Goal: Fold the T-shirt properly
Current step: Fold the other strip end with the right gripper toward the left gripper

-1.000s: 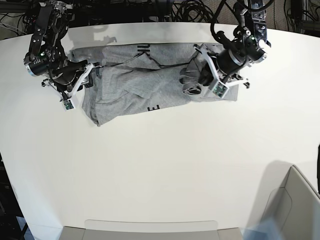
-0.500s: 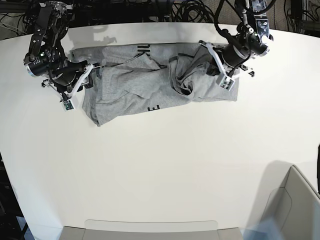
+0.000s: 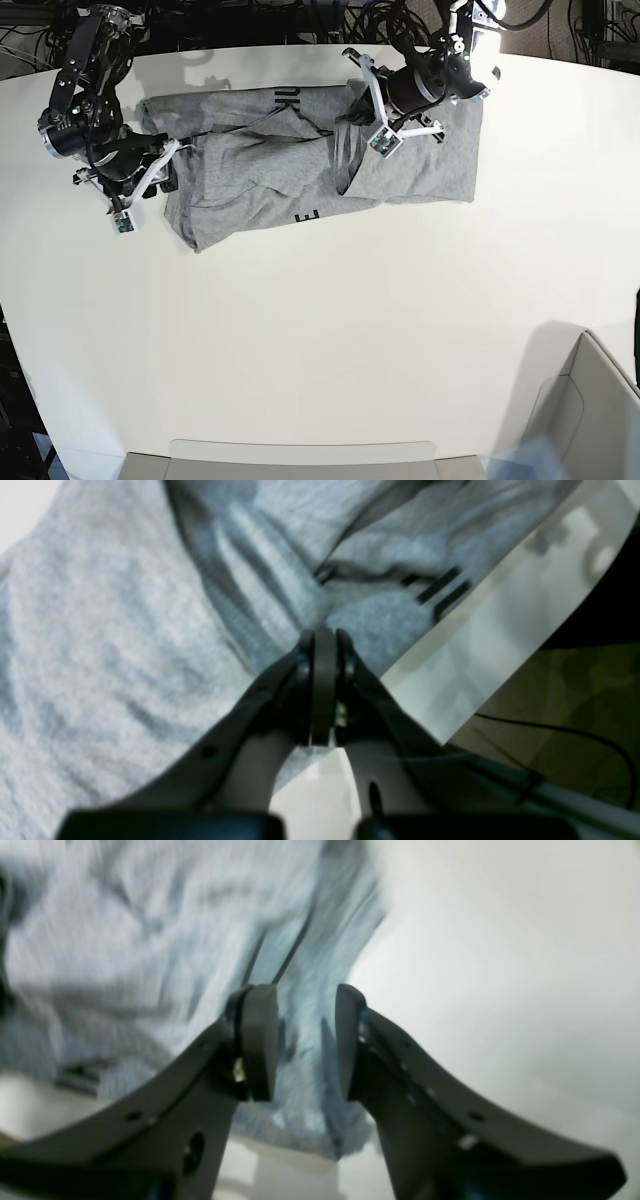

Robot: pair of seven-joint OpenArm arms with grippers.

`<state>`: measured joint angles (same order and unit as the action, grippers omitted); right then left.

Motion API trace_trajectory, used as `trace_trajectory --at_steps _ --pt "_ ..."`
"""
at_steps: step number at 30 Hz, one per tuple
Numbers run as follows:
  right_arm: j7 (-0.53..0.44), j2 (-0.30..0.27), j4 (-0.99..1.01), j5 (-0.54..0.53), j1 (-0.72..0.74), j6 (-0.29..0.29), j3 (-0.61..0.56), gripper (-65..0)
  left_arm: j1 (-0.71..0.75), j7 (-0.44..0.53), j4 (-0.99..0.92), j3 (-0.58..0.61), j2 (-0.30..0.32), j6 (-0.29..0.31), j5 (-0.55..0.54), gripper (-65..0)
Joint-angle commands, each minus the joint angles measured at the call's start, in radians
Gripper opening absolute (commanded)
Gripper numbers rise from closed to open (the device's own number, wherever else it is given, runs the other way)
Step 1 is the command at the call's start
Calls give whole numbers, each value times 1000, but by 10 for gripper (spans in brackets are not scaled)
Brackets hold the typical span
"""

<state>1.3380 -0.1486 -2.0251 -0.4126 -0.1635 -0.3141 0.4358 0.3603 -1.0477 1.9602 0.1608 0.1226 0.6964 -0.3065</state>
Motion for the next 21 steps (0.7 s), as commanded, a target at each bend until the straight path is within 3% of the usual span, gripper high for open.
trace_trajectory --at_steps 1,3,7,13,17,21 --pt "-10 5 -19 -6 15 -1 28 -446 -4 11 18 -4 1 2 -13 -650" --pt "-2 13 -24 -30 28 -20 80 -410 -4 11 18 -4 1 2 -13 -650" --pt "-2 10 -23 -131 12 -116 160 -322 -4 10 17 -4 1 2 -13 -650" --pt "-2 16 53 -213 6 -227 257 -318 -4 10 17 -4 1 2 -13 -650" --pt "-4 14 238 -296 14 -369 347 -318 -4 10 17 -2 1 2 -13 -650" --pt "-5 5 422 -343 22 -384 409 -318 -4 10 17 -4 1 2 -13 -650"
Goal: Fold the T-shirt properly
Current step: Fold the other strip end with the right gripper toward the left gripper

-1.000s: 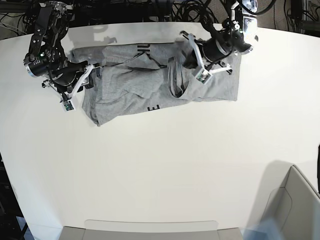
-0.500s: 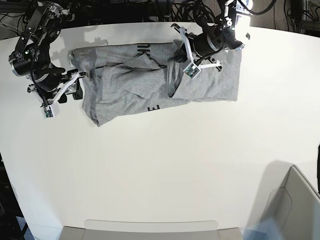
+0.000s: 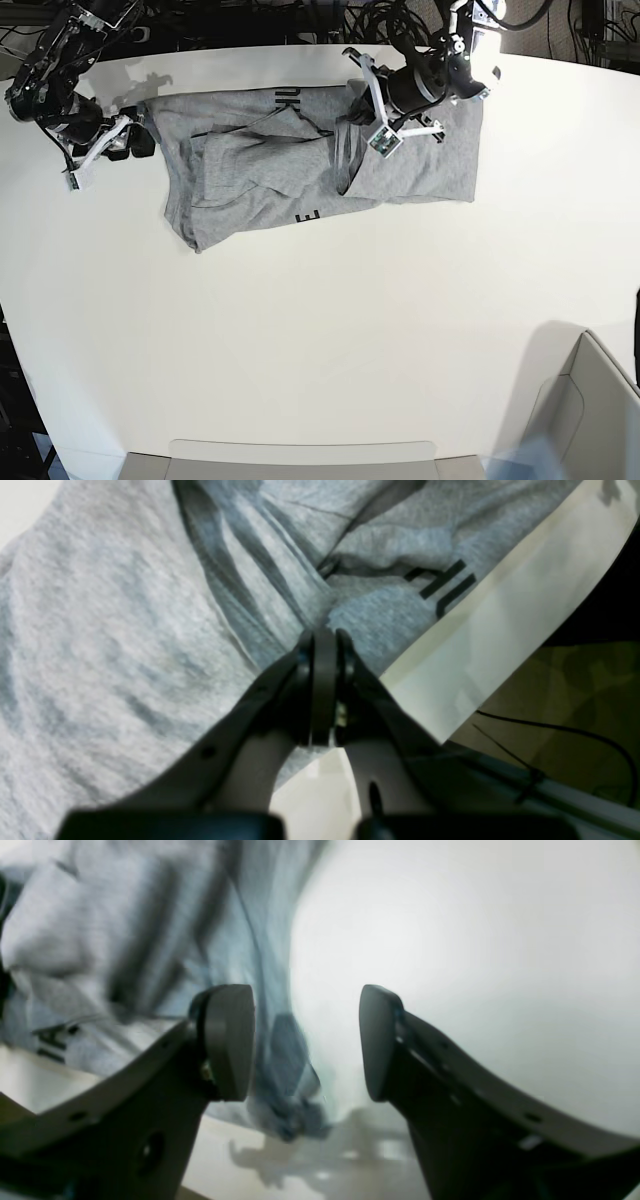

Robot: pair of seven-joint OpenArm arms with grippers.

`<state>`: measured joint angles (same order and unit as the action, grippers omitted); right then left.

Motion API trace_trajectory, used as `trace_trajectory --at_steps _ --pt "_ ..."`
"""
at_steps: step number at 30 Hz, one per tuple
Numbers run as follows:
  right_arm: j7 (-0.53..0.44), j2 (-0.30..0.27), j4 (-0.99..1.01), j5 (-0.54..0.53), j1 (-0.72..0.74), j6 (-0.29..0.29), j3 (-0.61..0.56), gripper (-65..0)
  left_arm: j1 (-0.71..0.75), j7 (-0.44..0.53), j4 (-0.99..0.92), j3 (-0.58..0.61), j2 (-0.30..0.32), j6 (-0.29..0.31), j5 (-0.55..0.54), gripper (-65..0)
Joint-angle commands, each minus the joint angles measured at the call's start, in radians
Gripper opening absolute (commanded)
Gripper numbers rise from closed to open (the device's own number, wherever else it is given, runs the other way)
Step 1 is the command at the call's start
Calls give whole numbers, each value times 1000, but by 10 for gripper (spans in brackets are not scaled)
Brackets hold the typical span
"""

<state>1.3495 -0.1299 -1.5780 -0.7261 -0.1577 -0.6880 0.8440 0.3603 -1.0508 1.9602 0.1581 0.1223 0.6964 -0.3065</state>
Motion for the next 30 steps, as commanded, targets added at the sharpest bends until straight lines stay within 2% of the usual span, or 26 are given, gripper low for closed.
trace_trajectory --at_steps 1,10,12,15,24,30 --pt "-17 -24 4 -30 19 -10 7 -318 -4 13 17 -1 1 2 -12 -650" --pt "-3 -61 301 -31 70 -10 4 -318 -4 13 15 -1 1 2 -12 -650" --pt "40 -80 359 -31 88 -10 -24 -318 -4 13 15 -1 1 2 -12 -650" --pt "47 -89 397 -31 106 -10 -81 -319 -4 13 8 -1 1 2 -12 -650" --pt "47 -58 397 -31 100 -10 -196 -319 -5 16 -63 5 1 2 -12 -650" --pt "47 -18 396 -31 100 -10 -211 -319 -24 16 -63 7 1 2 -12 -650"
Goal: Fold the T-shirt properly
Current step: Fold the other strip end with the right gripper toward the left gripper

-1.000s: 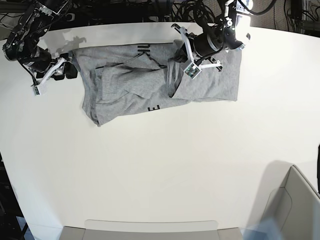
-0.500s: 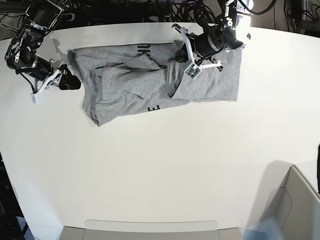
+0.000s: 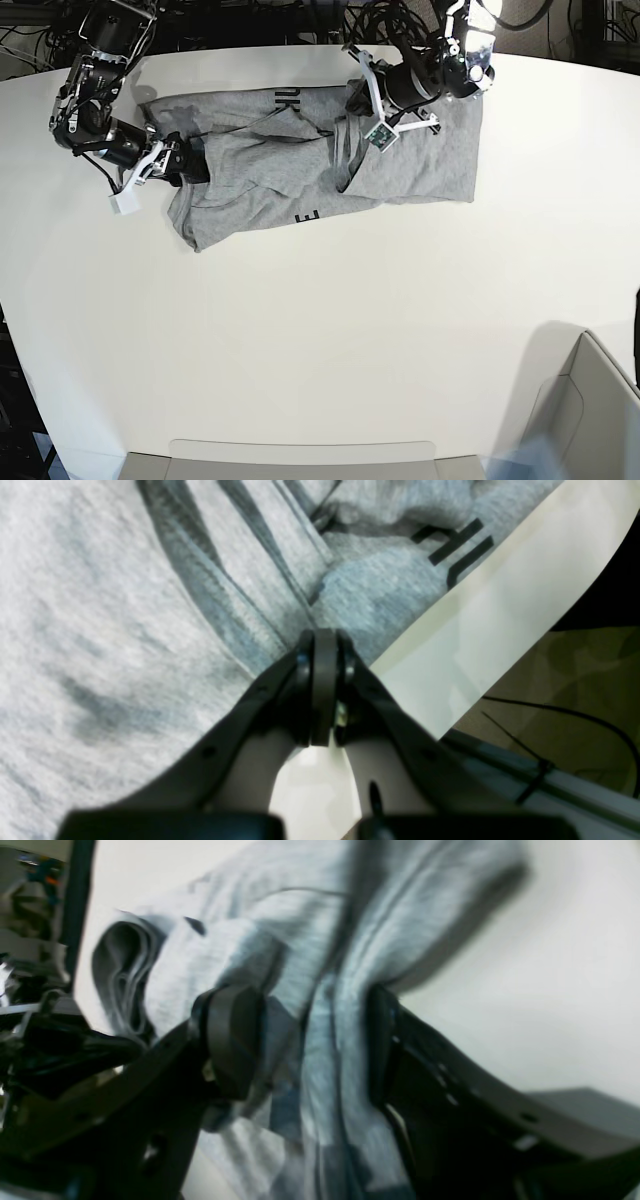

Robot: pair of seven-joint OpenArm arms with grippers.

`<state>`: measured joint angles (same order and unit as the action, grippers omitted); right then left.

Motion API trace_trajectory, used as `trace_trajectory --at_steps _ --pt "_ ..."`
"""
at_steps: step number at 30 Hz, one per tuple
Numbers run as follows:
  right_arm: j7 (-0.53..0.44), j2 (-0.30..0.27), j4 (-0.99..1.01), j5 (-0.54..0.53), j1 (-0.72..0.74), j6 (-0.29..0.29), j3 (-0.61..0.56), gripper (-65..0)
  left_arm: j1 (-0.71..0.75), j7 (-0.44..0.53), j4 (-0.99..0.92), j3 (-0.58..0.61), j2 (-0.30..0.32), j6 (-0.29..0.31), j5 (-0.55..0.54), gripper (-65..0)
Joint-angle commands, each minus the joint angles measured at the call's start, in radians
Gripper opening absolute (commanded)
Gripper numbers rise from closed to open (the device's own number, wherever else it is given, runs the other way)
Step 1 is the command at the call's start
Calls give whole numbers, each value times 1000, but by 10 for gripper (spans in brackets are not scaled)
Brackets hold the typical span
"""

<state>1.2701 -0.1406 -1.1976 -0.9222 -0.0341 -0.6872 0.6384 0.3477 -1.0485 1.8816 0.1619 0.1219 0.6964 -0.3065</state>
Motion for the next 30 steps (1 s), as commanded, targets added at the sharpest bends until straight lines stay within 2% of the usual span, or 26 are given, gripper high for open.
trace_trajectory --at_steps 1,8,10,12,17,18,24,30 --pt "126 -6 15 165 -22 -11 -21 -319 -17 14 16 3 2 2 -12 -650" --pt "126 23 15 165 -23 -11 -94 -320 -19 14 16 1 2 2 -12 -650" --pt "126 39 15 170 -23 -11 -101 -349 -19 12 16 1 2 2 -12 -650" --pt "126 40 15 171 -19 -11 -113 -413 -19 12 16 1 2 2 -12 -650" --pt "126 40 15 173 -14 -11 -114 -627 -19 3 20 -3 2 2 -12 -650" --pt "126 39 15 170 -14 -11 -113 -650 -19 3 22 -3 2 2 -12 -650" --pt "126 34 -26 171 -8 -11 -94 -650 -20 3 23 -5 3 2 -12 -650" --pt "126 17 -170 171 -8 -11 34 -650 -8 0 121 -22 3 2 -13 -650"
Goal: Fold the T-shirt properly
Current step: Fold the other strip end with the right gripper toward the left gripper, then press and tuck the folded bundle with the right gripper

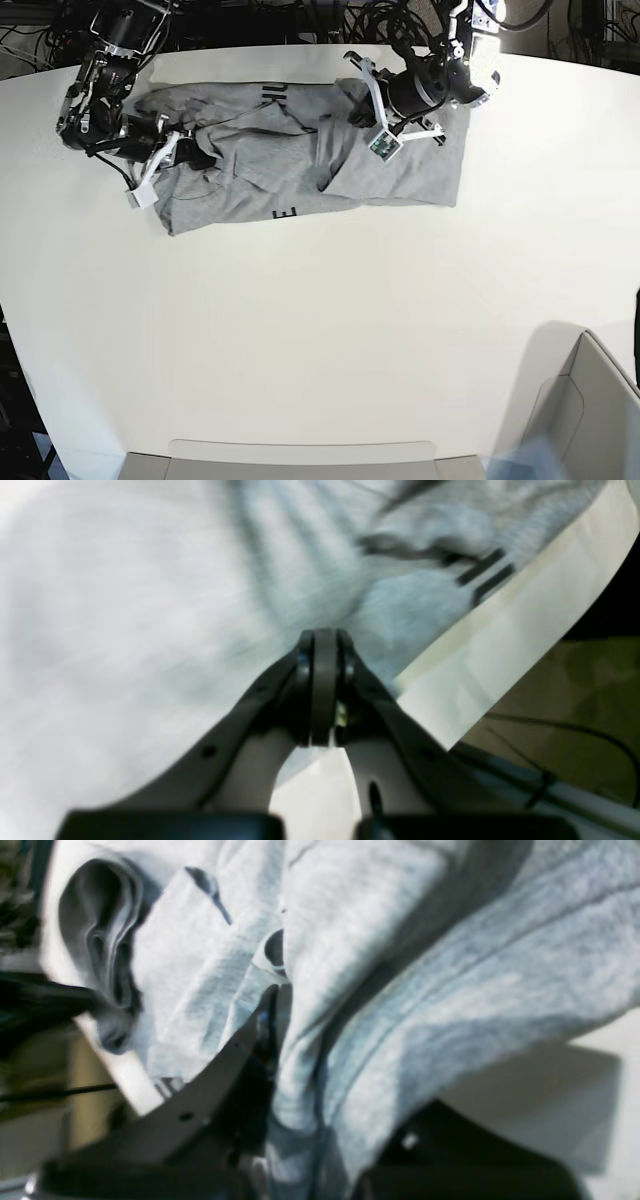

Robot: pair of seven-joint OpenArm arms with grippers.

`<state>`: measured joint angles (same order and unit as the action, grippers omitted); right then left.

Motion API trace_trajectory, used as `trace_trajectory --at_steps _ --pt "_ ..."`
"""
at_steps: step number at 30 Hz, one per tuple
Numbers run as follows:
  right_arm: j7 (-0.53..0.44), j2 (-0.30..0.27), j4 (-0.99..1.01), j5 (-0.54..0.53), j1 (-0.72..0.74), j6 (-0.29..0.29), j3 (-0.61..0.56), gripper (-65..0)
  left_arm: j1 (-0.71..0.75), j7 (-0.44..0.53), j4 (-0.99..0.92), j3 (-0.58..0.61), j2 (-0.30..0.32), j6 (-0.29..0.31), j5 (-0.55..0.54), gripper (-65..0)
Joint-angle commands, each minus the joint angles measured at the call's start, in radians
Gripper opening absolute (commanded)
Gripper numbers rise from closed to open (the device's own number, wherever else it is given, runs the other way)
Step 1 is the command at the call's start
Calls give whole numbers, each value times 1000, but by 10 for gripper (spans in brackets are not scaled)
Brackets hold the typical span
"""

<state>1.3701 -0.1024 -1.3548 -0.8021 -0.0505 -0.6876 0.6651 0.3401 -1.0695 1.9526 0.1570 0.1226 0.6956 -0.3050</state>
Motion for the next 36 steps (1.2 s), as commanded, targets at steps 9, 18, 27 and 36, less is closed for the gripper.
trace_trajectory --at_steps 9,18,27,36 --pt "26 -47 -231 51 14 182 87 -650 23 -87 83 -190 2 3 -18 -650" --pt "26 19 -555 51 -15 486 2 -650 30 -91 81 -305 76 3 -18 -650" --pt "26 36 -604 51 -16 747 -247 -650 32 -91 80 -328 157 3 -18 -650" --pt "26 46 -630 51 -16 991 -523 -650 32 -90 67 -396 160 3 -15 -650"
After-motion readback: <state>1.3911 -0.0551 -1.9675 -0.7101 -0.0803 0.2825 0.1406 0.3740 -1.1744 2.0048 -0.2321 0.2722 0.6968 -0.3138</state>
